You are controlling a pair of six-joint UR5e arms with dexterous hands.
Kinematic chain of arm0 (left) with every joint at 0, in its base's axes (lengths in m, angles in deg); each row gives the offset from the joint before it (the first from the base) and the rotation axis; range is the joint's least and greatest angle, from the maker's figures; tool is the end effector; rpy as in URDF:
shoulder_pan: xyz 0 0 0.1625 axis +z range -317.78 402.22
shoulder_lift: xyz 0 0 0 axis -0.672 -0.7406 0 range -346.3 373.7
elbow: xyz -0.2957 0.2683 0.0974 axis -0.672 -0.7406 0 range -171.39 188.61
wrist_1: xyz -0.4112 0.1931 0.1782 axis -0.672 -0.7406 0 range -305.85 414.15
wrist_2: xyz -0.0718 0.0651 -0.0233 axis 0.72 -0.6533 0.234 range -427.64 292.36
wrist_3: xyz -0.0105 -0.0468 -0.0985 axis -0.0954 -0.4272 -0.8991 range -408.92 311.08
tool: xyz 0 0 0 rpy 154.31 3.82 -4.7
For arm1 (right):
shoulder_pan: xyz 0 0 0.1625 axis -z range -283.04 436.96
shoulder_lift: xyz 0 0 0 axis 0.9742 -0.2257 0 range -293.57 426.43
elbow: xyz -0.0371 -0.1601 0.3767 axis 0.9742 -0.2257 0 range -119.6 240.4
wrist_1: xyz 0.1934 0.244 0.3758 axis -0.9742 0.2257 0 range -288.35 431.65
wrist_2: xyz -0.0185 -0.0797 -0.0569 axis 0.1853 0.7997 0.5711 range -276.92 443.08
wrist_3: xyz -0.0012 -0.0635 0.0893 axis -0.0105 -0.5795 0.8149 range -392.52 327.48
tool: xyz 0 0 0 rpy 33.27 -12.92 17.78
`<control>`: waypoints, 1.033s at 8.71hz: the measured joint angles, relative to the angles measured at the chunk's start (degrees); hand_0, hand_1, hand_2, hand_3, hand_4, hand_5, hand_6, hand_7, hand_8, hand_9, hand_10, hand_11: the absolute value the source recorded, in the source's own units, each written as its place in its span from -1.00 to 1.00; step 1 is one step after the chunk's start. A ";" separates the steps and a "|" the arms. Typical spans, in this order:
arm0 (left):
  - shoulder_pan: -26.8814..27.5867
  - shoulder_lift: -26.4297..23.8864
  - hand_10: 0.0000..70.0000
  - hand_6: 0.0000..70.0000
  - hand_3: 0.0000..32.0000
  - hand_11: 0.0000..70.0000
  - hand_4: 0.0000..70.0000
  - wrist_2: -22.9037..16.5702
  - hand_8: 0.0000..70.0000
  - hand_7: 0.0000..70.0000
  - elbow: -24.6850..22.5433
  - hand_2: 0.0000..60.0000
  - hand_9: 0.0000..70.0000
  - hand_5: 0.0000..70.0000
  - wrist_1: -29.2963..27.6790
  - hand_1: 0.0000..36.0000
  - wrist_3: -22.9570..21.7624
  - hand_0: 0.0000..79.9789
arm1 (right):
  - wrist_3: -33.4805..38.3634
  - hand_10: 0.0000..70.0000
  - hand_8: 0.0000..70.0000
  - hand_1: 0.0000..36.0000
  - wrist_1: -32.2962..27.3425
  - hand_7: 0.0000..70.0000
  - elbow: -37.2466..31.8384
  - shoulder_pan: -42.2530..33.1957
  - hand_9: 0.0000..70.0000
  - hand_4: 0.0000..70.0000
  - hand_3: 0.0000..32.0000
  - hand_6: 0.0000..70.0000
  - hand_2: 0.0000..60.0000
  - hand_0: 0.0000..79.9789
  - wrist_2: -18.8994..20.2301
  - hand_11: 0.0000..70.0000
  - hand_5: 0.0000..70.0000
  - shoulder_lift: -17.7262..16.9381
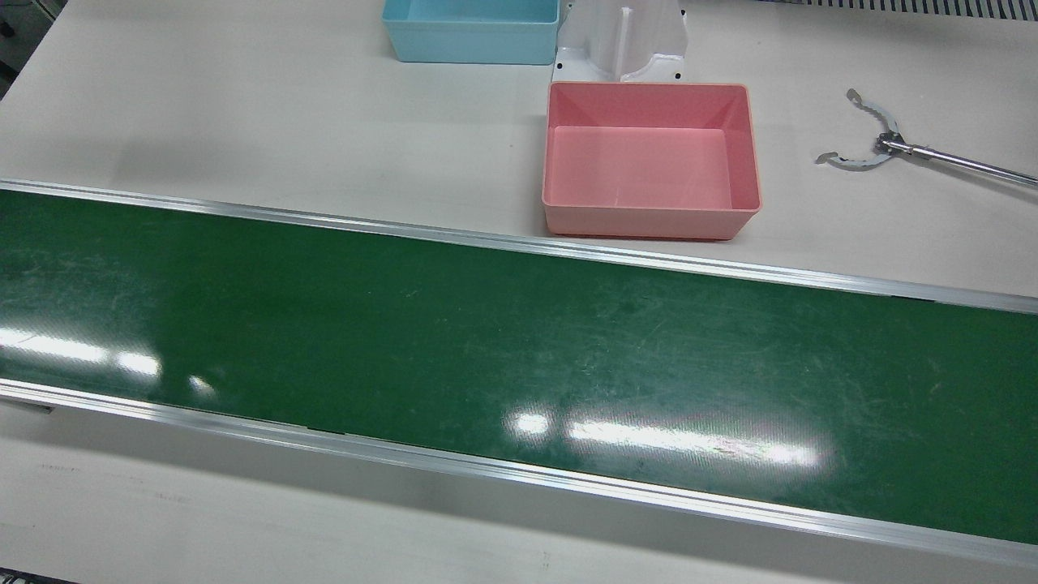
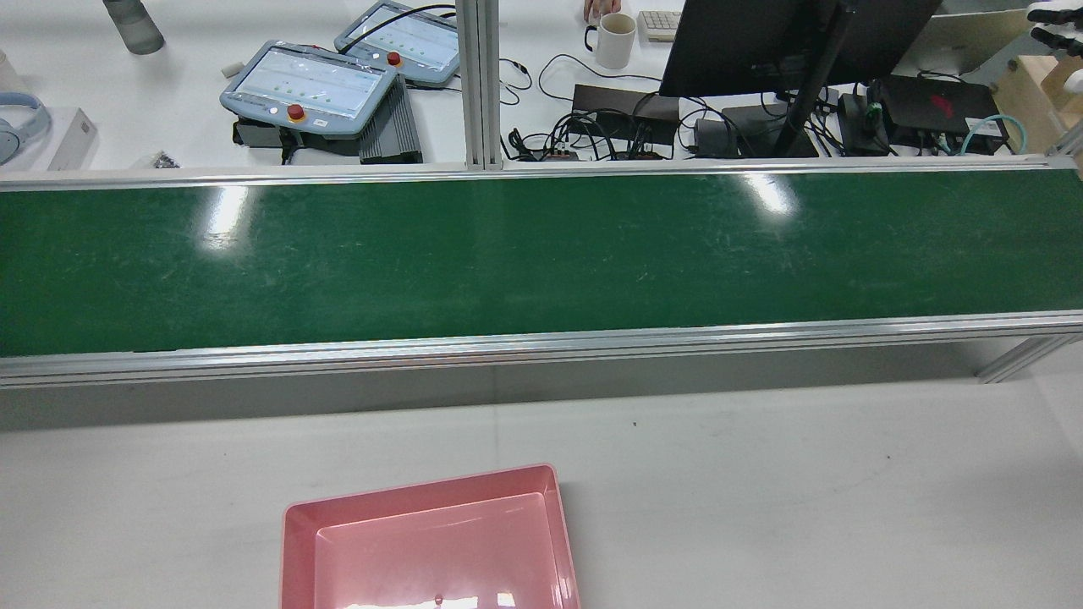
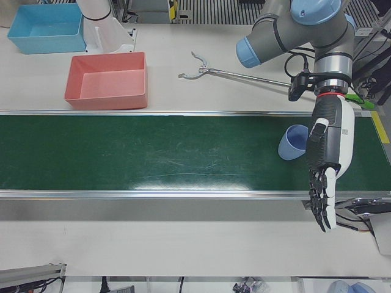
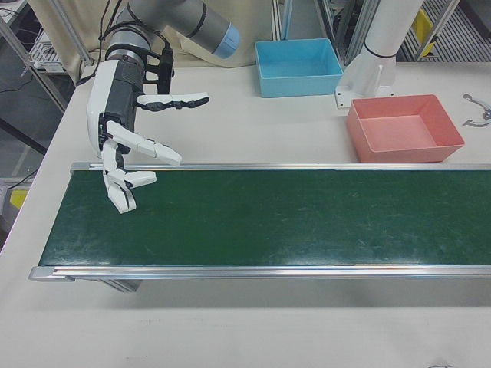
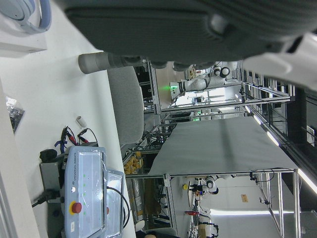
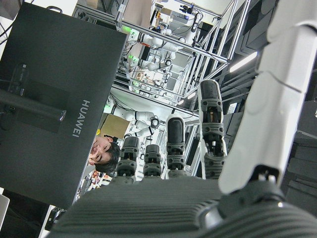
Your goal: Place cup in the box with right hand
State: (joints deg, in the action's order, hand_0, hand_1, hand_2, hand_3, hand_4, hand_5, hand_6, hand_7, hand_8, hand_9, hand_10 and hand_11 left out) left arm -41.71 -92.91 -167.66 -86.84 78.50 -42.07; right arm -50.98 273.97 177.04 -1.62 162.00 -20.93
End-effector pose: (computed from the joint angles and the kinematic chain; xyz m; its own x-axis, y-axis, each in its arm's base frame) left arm -0.0442 -0.6648 0.4839 -0.9535 -0.2798 -0.1123 0.1189 -0.0063 -0.9929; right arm 0.0430 -0.5669 0.4293 -0.9559 -0.0305 0.2921 -0.2936 0.1152 -0.9490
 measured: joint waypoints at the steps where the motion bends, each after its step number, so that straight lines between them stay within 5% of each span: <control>1: 0.00 0.00 -1.00 -1.00 -1.00 -1.00 -1.00 0.00 -1.00 -1.00 0.00 -1.00 -1.00 -1.00 0.00 -1.00 0.00 -1.00 | 0.00 -0.68 -0.84 -0.35 0.00 0.52 -0.01 0.00 -0.52 0.08 -1.00 -0.63 -1.00 0.39 0.00 -0.49 -0.83 0.00; 7: 0.00 0.02 -1.00 -1.00 -1.00 -1.00 -1.00 0.00 -1.00 -1.00 0.00 -1.00 -1.00 -1.00 0.00 -1.00 -0.03 -1.00 | -0.12 -0.69 -0.87 -0.35 0.14 0.59 -0.71 0.25 -0.55 0.15 -1.00 -0.62 -1.00 0.39 0.62 -0.50 -0.84 0.16; 9: 0.00 0.01 -1.00 -1.00 -1.00 -1.00 -1.00 0.00 -1.00 -1.00 0.00 -1.00 -1.00 -1.00 0.00 -1.00 -0.07 -1.00 | 0.36 -0.82 -0.95 -0.20 0.65 0.45 -1.85 0.33 -0.70 0.17 -1.00 -0.66 -1.00 0.43 2.41 -0.69 -0.85 0.20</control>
State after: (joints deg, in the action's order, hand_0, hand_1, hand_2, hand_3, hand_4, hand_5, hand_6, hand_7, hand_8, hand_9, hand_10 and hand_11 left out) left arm -41.71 -92.89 -167.66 -86.84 78.50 -42.13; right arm -50.62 274.63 175.19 -1.29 164.41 -20.73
